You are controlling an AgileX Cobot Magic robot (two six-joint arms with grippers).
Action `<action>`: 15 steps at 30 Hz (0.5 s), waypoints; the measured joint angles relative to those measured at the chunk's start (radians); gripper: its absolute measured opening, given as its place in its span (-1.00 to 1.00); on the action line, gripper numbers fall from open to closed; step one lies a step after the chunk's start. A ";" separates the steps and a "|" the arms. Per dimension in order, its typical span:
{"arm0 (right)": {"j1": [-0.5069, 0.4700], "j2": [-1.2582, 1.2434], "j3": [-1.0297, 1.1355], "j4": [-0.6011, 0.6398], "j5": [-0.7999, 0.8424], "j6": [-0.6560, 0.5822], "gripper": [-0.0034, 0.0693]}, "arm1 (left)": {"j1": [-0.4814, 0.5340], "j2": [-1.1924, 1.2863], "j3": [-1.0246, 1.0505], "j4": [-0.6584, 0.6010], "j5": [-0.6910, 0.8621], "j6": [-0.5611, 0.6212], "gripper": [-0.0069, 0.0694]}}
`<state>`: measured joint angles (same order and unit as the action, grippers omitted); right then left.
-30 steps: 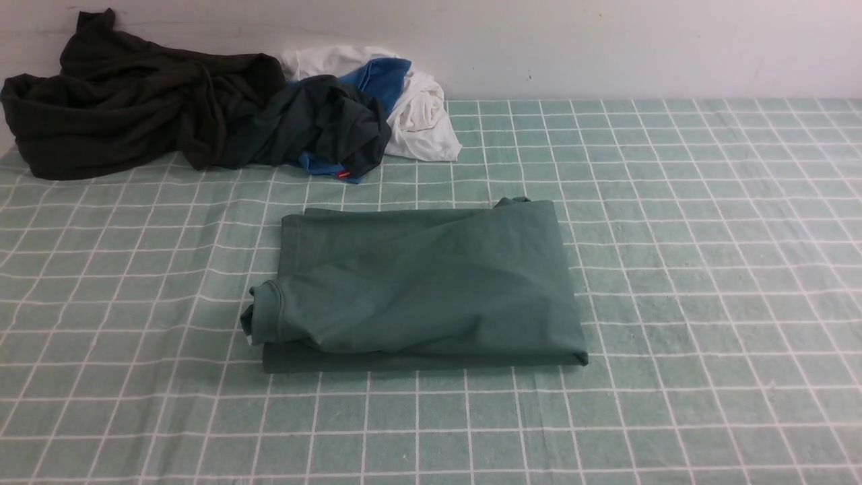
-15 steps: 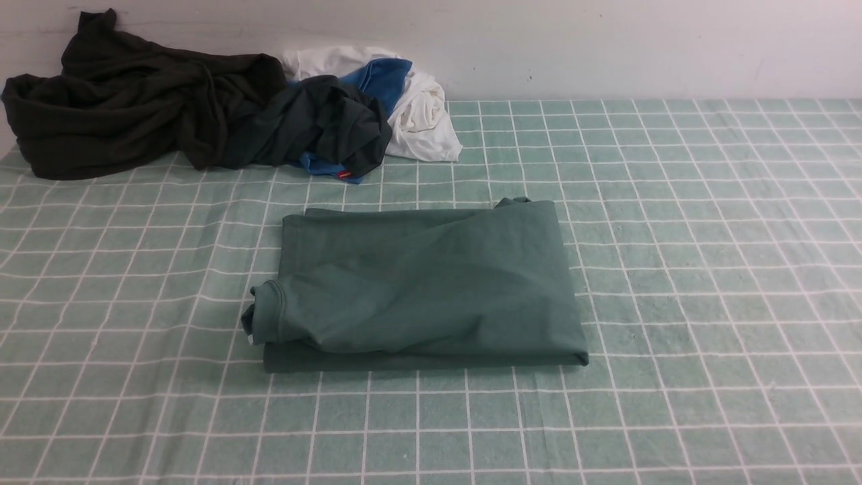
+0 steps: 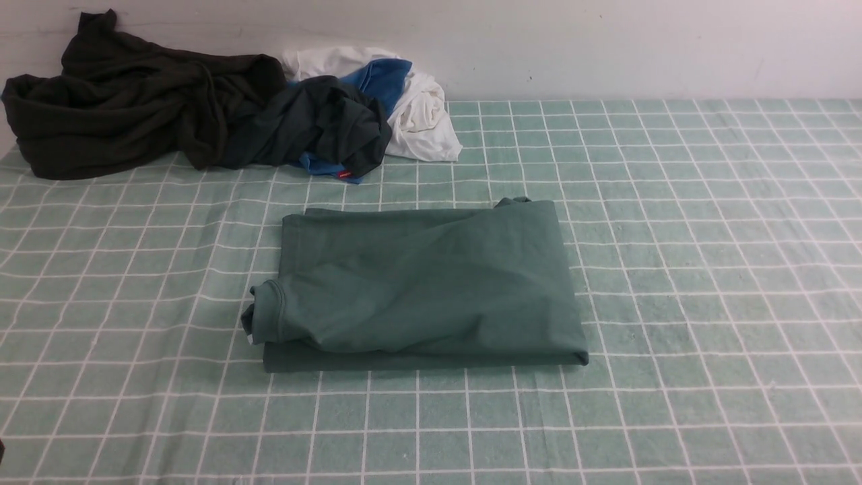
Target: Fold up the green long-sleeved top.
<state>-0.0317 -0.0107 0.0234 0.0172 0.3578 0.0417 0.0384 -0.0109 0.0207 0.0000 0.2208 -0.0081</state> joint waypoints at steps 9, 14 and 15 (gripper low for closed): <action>0.000 0.000 0.000 -0.001 0.001 -0.003 -0.94 | 0.000 0.000 0.005 0.000 0.120 -0.005 -0.83; 0.000 0.000 0.000 -0.001 0.001 -0.003 -0.94 | 0.001 0.000 0.005 0.000 0.120 -0.005 -0.83; 0.000 0.000 0.000 -0.001 0.001 -0.003 -0.94 | 0.001 0.000 0.005 0.000 0.120 -0.005 -0.83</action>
<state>-0.0317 -0.0107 0.0234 0.0163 0.3589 0.0386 0.0395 -0.0109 0.0259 0.0000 0.3407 -0.0131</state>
